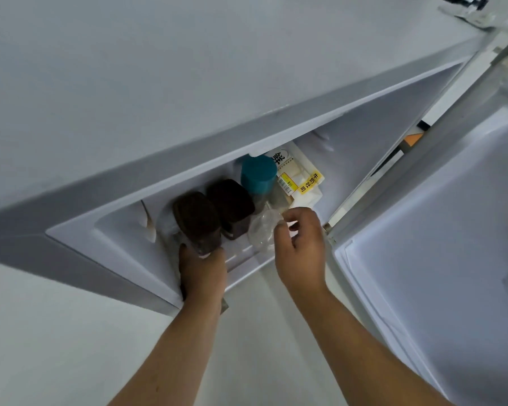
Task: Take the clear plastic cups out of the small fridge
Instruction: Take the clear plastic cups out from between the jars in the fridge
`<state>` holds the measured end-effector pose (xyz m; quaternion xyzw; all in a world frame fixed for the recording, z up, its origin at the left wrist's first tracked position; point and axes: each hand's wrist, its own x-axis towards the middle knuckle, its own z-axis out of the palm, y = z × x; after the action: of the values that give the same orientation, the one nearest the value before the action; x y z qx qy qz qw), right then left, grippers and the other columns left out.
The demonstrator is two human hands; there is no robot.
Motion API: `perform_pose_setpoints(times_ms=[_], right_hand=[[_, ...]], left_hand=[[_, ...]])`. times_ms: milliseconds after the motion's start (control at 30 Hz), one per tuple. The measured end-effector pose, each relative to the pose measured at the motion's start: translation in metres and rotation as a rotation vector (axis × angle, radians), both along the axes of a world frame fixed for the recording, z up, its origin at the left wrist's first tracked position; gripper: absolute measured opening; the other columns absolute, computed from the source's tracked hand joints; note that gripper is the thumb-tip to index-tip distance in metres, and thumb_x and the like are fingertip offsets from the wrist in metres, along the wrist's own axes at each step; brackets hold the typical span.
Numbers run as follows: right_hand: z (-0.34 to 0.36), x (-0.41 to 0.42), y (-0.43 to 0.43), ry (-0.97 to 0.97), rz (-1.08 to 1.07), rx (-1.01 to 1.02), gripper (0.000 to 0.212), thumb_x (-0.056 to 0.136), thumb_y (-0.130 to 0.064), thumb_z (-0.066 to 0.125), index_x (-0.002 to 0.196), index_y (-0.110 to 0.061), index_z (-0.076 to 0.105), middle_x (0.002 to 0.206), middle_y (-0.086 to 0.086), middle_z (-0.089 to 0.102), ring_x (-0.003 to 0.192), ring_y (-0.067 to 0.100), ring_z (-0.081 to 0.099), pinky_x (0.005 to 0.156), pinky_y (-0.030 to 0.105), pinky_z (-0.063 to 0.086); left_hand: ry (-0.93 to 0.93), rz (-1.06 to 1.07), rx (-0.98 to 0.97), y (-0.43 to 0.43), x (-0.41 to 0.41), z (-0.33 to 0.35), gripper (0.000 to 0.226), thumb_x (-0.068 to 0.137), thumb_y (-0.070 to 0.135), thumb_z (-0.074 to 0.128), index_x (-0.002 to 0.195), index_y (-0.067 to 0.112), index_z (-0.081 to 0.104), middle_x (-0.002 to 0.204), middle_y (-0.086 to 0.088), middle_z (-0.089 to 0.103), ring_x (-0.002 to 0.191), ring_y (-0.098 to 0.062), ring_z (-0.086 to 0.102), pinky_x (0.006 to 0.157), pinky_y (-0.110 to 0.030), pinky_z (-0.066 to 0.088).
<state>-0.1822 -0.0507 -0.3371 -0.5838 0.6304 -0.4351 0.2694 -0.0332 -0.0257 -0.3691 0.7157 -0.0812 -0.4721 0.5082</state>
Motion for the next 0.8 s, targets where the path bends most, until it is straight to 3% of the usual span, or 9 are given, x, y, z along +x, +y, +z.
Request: perform_pose_setpoints(times_ms=[100,200,300,367,433,500,600,700,800], right_hand=[[-0.019,-0.027,-0.013,-0.193,-0.166,0.312,0.041,0.079,-0.067,0.055,0.110,-0.039,0.055,0.111,-0.014,0.061,0.088,-0.001,0.060,0.065,0.024,0.044],[-0.029,-0.034,-0.029,-0.267,-0.081,0.595,0.083,0.063,-0.087,0.050,0.126,-0.033,0.053,0.114,-0.011,0.061,0.091,0.008,0.064,0.074,0.031,0.052],[-0.034,-0.038,-0.039,-0.246,-0.020,0.656,0.094,0.059,-0.095,0.049,0.131,-0.035,0.053,0.123,-0.007,0.060,0.098,0.012,0.063,0.093,0.044,0.055],[-0.037,-0.039,-0.040,-0.186,-0.010,0.599,0.092,0.060,-0.097,0.049,0.130,-0.038,0.054,0.128,-0.006,0.060,0.099,0.010,0.062,0.088,0.036,0.054],[-0.040,-0.040,-0.036,-0.006,0.022,0.432,0.083,0.066,-0.095,0.050,0.129,-0.042,0.054,0.131,-0.010,0.060,0.100,0.007,0.061,0.082,0.030,0.052],[-0.043,-0.040,-0.031,0.231,0.065,0.176,0.076,0.073,-0.086,0.056,0.134,-0.042,0.050,0.132,-0.013,0.060,0.104,0.010,0.060,0.083,0.031,0.053],[-0.042,-0.035,-0.031,0.471,0.207,-0.025,0.089,0.071,-0.075,0.068,0.146,-0.039,0.036,0.136,-0.011,0.056,0.113,0.016,0.055,0.080,0.029,0.049],[-0.041,-0.029,-0.040,0.653,0.333,0.043,0.088,0.078,-0.063,0.071,0.151,-0.037,0.030,0.144,-0.007,0.053,0.113,0.024,0.061,0.079,0.037,0.056],[-0.033,-0.035,-0.042,0.648,0.322,0.026,0.076,0.083,-0.052,0.072,0.148,-0.034,0.035,0.138,-0.005,0.057,0.105,0.025,0.067,0.072,0.033,0.053]], left_hand=[[-0.006,0.005,0.082,0.006,-0.007,-0.005,0.034,0.082,0.025,0.064,0.113,0.011,0.062,0.115,-0.024,0.069,0.107,-0.044,0.066,0.094,-0.055,0.057],[0.049,-0.176,0.063,0.007,-0.024,-0.002,0.017,0.080,0.031,0.058,0.090,0.020,0.067,0.094,-0.010,0.070,0.083,-0.030,0.066,0.076,-0.040,0.055],[0.054,-0.357,0.015,-0.002,-0.037,-0.003,0.019,0.085,0.048,0.058,0.091,0.031,0.062,0.104,-0.004,0.067,0.092,-0.027,0.066,0.091,-0.048,0.056],[0.027,-0.380,0.014,-0.012,-0.039,-0.004,0.025,0.085,0.057,0.057,0.092,0.033,0.060,0.113,-0.003,0.067,0.108,-0.029,0.065,0.102,-0.052,0.052],[-0.011,-0.408,0.037,-0.020,-0.038,-0.008,0.024,0.086,0.057,0.053,0.092,0.034,0.059,0.122,-0.004,0.067,0.117,-0.029,0.064,0.105,-0.053,0.050],[-0.043,-0.433,0.036,-0.025,-0.037,-0.011,0.017,0.090,0.043,0.051,0.099,0.033,0.062,0.129,-0.007,0.067,0.119,-0.030,0.064,0.105,-0.053,0.050],[-0.120,-0.531,0.003,-0.028,-0.036,-0.015,0.037,0.094,0.015,0.048,0.125,0.024,0.066,0.131,-0.006,0.069,0.124,-0.027,0.062,0.110,-0.049,0.047],[-0.421,-0.695,0.011,-0.024,-0.038,-0.015,0.039,0.095,0.016,0.054,0.132,0.023,0.063,0.133,0.000,0.069,0.127,-0.023,0.061,0.107,-0.043,0.048],[-0.784,-0.808,-0.017,-0.015,-0.041,-0.012,0.040,0.093,0.030,0.065,0.132,0.024,0.059,0.127,-0.003,0.070,0.116,-0.026,0.066,0.093,-0.041,0.056]])
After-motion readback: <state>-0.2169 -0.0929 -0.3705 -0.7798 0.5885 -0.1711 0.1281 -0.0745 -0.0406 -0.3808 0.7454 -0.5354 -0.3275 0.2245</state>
